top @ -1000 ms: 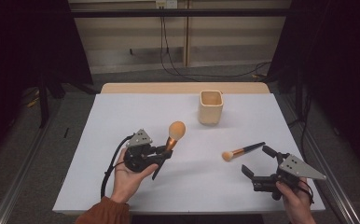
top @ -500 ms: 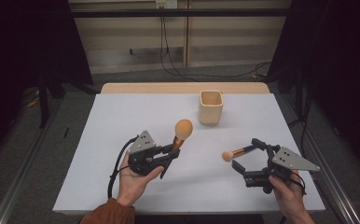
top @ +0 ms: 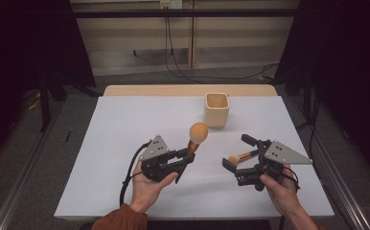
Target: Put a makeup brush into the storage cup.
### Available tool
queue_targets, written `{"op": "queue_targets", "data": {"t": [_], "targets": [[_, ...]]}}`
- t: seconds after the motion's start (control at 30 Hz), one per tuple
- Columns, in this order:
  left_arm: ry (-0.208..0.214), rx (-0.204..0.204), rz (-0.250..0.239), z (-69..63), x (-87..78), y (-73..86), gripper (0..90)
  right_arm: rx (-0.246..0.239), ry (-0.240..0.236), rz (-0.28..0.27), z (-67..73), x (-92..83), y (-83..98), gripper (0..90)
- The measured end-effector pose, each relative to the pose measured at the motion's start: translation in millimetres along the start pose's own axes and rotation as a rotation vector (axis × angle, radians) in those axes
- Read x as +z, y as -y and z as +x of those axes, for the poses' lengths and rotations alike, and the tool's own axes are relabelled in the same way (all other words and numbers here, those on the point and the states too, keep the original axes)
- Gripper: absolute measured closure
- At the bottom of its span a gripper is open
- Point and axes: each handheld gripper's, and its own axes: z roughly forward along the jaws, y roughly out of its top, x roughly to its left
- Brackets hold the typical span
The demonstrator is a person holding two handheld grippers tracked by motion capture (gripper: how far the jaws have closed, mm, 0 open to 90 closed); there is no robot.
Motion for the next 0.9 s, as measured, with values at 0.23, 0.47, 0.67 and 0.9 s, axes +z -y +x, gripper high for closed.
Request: {"op": "queue_targets", "data": {"t": [0.23, 0.47, 0.67, 0.9], "targets": [[0.017, -0.016, -0.025, -7.2, 13.5, -3.4, 71.8, 0.003, -0.040, 0.000, 6.1, 20.0, -11.9, 0.0], [0.015, -0.007, -0.033, -12.5, 16.7, -1.3, 71.8, 0.045, -0.067, 0.023, 15.3, 39.0, -12.1, 0.0], [0.015, -0.004, -0.032, -11.7, 16.6, -1.2, 71.8, 0.056, -0.082, 0.055, 20.8, 49.4, -12.3, 0.0], [0.012, -0.005, -0.043, -10.9, 15.1, -1.9, 71.7, 0.086, -0.064, 0.072, 19.5, 56.5, -12.5, 7.6]]}}
